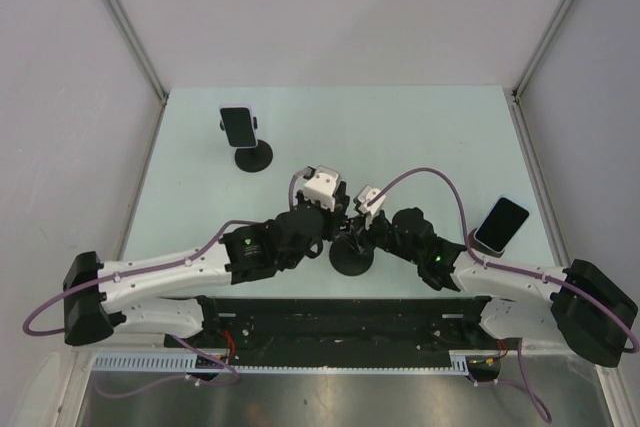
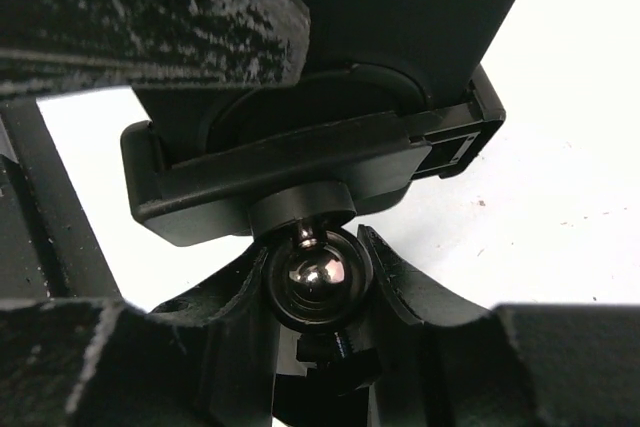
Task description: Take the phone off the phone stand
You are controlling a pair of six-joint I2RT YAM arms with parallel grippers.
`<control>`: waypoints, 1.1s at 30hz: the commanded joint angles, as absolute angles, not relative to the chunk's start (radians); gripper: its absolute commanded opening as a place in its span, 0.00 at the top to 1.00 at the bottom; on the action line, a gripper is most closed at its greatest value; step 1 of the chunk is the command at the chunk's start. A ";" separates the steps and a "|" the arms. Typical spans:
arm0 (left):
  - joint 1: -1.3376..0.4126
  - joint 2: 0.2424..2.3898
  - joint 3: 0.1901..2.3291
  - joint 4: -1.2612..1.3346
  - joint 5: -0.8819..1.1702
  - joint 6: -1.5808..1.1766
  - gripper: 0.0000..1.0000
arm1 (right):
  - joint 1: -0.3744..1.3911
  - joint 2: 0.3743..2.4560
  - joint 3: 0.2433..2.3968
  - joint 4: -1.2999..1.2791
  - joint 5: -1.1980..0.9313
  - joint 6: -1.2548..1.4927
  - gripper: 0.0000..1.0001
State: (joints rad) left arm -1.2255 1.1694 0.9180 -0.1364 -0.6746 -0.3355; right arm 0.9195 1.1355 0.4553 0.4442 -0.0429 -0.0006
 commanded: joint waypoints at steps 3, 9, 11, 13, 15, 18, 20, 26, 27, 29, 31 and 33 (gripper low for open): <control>-1.097 1.005 0.835 -0.097 -0.577 -0.243 1.00 | 0.899 1.118 0.462 0.494 -0.094 0.002 1.00; -1.013 0.957 0.813 -0.097 -0.565 -0.150 1.00 | 0.900 1.140 0.460 0.492 -0.121 -0.029 1.00; -1.000 0.939 0.810 -0.092 -0.542 -0.134 1.00 | 0.900 1.140 0.459 0.489 -0.117 -0.032 1.00; -0.994 0.925 0.804 -0.095 -0.531 -0.104 1.00 | 0.900 1.137 0.459 0.486 -0.114 -0.035 1.00; -0.986 0.913 0.795 -0.095 -0.528 -0.069 1.00 | 0.899 1.137 0.459 0.483 -0.114 -0.035 1.00; -0.951 0.881 0.784 -0.095 -0.511 -0.060 1.00 | 0.897 1.137 0.459 0.480 -0.110 -0.037 1.00; -0.933 0.859 0.779 -0.095 -0.491 -0.049 1.00 | 0.900 1.140 0.459 0.479 -0.097 -0.034 1.00; -0.927 0.824 0.758 -0.095 -0.354 -0.003 1.00 | 0.888 1.141 0.459 0.466 -0.029 -0.020 1.00; -0.927 0.819 0.755 -0.095 -0.347 -0.003 1.00 | 0.887 1.143 0.460 0.468 -0.028 -0.018 1.00; -0.927 0.819 0.755 -0.095 -0.318 -0.003 1.00 | 0.887 1.149 0.459 0.476 -0.029 -0.020 1.00; -0.927 0.837 0.765 -0.097 -0.319 -0.006 1.00 | 0.887 1.150 0.462 0.483 -0.029 -0.020 1.00; -0.928 0.854 0.785 -0.095 -0.310 -0.075 1.00 | 0.887 1.146 0.465 0.483 -0.029 -0.015 1.00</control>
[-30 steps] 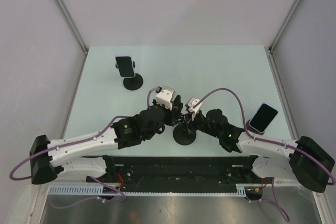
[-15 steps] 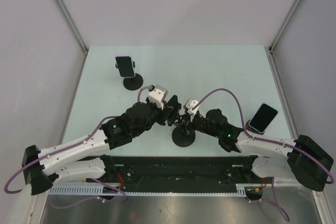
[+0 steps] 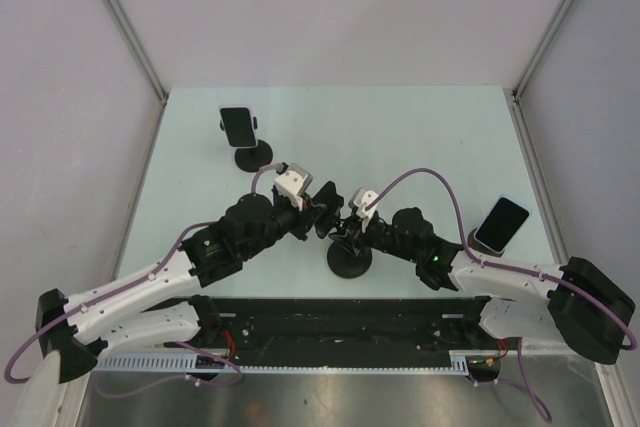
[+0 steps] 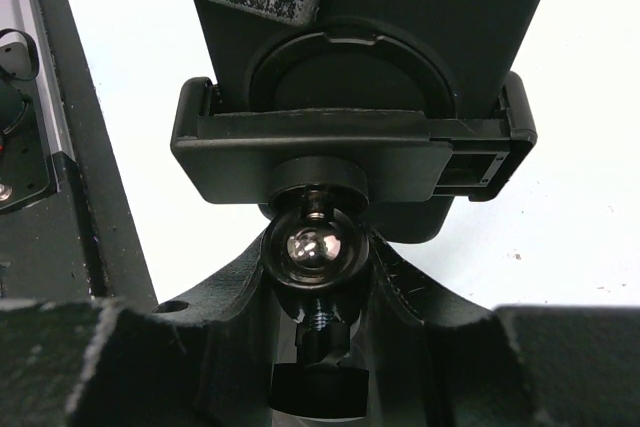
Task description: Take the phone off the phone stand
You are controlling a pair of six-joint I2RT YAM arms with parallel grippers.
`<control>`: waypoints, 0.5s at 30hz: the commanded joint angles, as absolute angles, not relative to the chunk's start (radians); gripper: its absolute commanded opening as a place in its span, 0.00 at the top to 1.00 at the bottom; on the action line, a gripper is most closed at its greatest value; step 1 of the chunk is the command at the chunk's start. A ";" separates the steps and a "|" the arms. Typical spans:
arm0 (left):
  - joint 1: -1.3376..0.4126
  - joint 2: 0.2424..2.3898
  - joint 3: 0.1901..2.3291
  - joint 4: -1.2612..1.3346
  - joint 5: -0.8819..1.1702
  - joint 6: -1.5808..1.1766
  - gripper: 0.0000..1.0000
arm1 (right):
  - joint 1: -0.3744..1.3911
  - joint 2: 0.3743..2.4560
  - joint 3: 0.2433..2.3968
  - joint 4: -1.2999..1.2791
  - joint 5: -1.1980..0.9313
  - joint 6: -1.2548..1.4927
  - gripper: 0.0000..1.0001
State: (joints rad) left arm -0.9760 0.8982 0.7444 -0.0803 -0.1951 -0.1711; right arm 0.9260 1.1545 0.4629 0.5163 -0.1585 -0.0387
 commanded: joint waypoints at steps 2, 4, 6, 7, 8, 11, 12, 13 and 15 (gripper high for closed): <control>-0.934 0.891 0.804 -0.094 -0.330 -0.199 1.00 | 0.893 1.135 0.479 0.466 -0.026 -0.009 0.99; -0.960 0.923 0.828 -0.092 -0.376 -0.283 1.00 | 0.899 1.121 0.489 0.439 -0.002 -0.005 0.76; -1.037 0.949 0.859 -0.091 -0.506 -0.381 1.00 | 0.914 1.088 0.503 0.416 0.064 0.015 0.48; -1.067 0.965 0.871 -0.092 -0.555 -0.402 1.00 | 0.917 1.074 0.509 0.384 0.077 0.020 0.41; -1.125 1.004 0.883 -0.094 -0.660 -0.438 1.00 | 0.919 1.059 0.520 0.371 0.090 0.028 0.36; -1.186 1.073 0.926 -0.094 -0.744 -0.532 1.00 | 0.948 0.991 0.528 0.316 0.149 0.034 0.24; -1.193 1.086 0.937 -0.091 -0.783 -0.555 1.00 | 0.963 0.976 0.528 0.302 0.179 0.037 0.21; -1.200 1.103 0.945 -0.094 -0.801 -0.574 1.00 | 0.974 0.941 0.528 0.273 0.195 0.038 0.21; -1.219 1.141 0.966 -0.094 -0.860 -0.615 1.00 | 0.994 0.904 0.531 0.249 0.248 0.040 0.21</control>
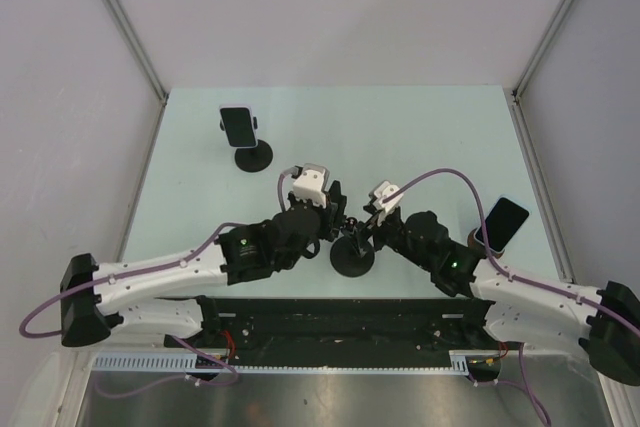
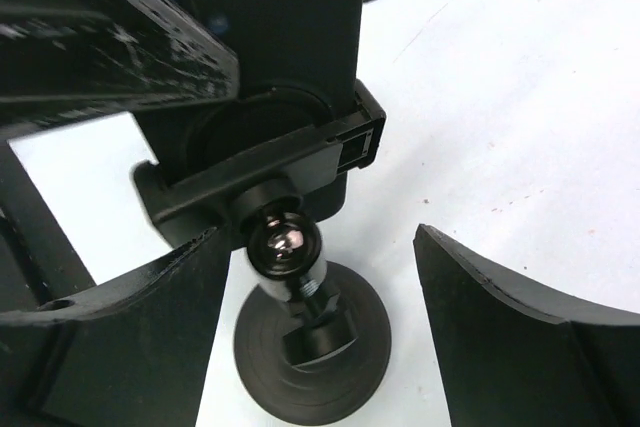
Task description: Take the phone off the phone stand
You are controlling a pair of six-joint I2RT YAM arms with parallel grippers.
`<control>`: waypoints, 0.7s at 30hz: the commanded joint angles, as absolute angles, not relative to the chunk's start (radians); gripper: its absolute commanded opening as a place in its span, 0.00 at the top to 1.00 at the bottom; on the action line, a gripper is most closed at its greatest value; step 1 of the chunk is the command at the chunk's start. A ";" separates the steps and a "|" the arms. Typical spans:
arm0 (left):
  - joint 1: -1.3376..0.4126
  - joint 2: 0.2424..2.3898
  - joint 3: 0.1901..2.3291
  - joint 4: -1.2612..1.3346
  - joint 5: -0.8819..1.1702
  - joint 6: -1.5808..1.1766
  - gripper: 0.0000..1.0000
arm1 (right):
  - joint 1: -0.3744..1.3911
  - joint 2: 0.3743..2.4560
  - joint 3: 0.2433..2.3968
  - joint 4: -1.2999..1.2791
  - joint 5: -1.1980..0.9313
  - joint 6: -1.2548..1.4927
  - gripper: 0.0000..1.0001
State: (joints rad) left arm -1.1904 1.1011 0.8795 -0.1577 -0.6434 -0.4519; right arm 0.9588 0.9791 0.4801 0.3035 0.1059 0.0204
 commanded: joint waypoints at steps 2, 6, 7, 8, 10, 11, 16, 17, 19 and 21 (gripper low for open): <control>-1.232 1.160 0.983 -0.095 -0.888 -0.646 1.00 | 1.031 0.852 0.531 0.226 0.281 0.047 0.21; -1.238 1.186 1.015 -0.094 -0.914 -0.678 1.00 | 1.091 0.807 0.529 0.224 0.324 0.081 0.24; -1.239 1.193 1.019 -0.092 -0.926 -0.680 1.00 | 1.103 0.805 0.528 0.233 0.325 0.093 0.25; -1.241 1.196 1.022 -0.094 -0.930 -0.686 1.00 | 1.129 0.810 0.529 0.242 0.330 0.101 0.25; -1.246 1.201 1.026 -0.092 -0.931 -0.695 1.00 | 1.153 0.830 0.526 0.277 0.365 0.121 0.25; -1.247 1.203 1.025 -0.094 -0.927 -0.707 1.00 | 1.172 0.841 0.522 0.293 0.383 0.135 0.25; -1.261 1.221 1.040 -0.092 -0.928 -0.721 1.00 | 1.204 0.957 0.517 0.425 0.506 0.184 0.28; -1.267 1.226 1.042 -0.094 -0.933 -0.721 1.00 | 1.212 0.969 0.517 0.448 0.521 0.183 0.28; -1.273 1.229 1.045 -0.094 -0.939 -0.723 1.00 | 1.220 1.008 0.515 0.492 0.577 0.189 0.29; -1.278 1.230 1.043 -0.092 -0.942 -0.726 1.00 | 1.220 1.029 0.514 0.512 0.619 0.199 0.31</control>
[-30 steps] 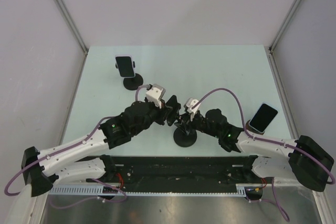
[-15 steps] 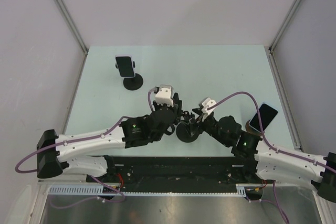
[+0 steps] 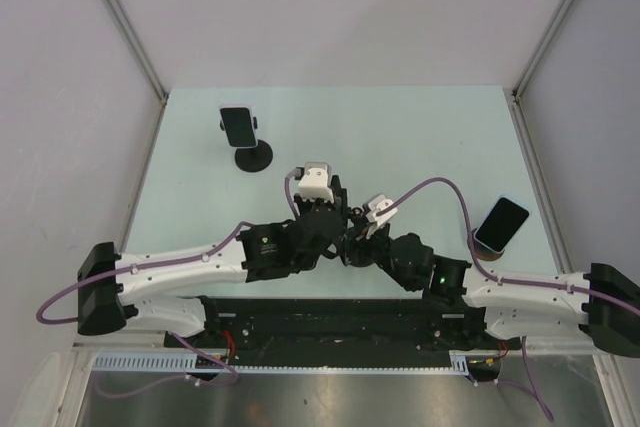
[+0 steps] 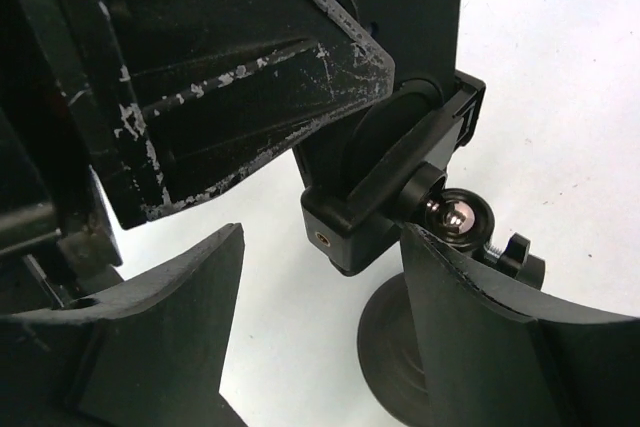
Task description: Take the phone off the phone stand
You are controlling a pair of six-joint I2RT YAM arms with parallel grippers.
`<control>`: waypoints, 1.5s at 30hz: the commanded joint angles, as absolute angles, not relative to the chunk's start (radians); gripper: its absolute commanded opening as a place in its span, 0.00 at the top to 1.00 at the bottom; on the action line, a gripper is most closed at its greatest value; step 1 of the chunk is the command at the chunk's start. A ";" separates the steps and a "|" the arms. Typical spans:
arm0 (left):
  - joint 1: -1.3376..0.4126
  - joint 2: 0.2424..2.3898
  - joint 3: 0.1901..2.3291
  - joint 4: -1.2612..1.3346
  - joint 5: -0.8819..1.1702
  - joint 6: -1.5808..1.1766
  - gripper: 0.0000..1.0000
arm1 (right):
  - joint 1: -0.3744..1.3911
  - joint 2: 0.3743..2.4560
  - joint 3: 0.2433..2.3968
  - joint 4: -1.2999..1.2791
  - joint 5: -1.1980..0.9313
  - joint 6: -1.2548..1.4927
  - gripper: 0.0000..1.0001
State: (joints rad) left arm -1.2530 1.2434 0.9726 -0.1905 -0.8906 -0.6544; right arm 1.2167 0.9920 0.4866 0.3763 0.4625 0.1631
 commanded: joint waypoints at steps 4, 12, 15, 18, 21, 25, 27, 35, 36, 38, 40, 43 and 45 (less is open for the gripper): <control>-1.282 1.233 1.045 -0.092 -0.942 -0.732 1.00 | 1.220 1.074 0.511 0.577 0.653 0.183 0.32; -1.290 1.242 1.054 -0.094 -0.936 -0.721 1.00 | 1.220 1.140 0.512 0.623 0.730 0.160 0.51; -1.292 1.244 1.058 -0.092 -0.933 -0.709 1.00 | 1.220 1.146 0.511 0.615 0.765 0.161 0.63; -1.295 1.246 1.060 -0.092 -0.931 -0.698 1.00 | 1.216 1.146 0.511 0.606 0.788 0.166 0.73; -1.295 1.250 1.065 -0.092 -0.943 -0.661 1.00 | 1.206 1.132 0.511 0.585 0.795 0.164 0.88; -1.295 1.235 1.060 -0.094 -0.983 -0.614 1.00 | 1.195 1.112 0.511 0.549 0.818 0.161 1.00; -1.296 1.233 1.057 -0.094 -1.009 -0.591 1.00 | 1.183 1.106 0.506 0.534 0.828 0.157 1.00; -1.295 1.238 1.060 -0.095 -1.100 -0.433 1.00 | 1.112 1.032 0.497 0.466 0.750 0.112 1.00; -1.293 1.236 1.060 -0.095 -1.118 -0.411 1.00 | 1.108 1.028 0.497 0.459 0.735 0.112 1.00; -1.293 1.241 1.063 -0.095 -1.129 -0.391 1.00 | 1.089 1.014 0.497 0.434 0.693 0.109 1.00; -1.290 1.246 1.063 -0.097 -1.141 -0.361 1.00 | 1.080 1.012 0.497 0.423 0.663 0.097 1.00; -1.282 1.250 1.062 -0.097 -1.137 -0.334 1.00 | 1.065 1.009 0.497 0.403 0.641 0.092 1.00; -1.278 1.249 1.060 -0.098 -1.114 -0.316 1.00 | 1.051 1.005 0.497 0.387 0.632 0.091 1.00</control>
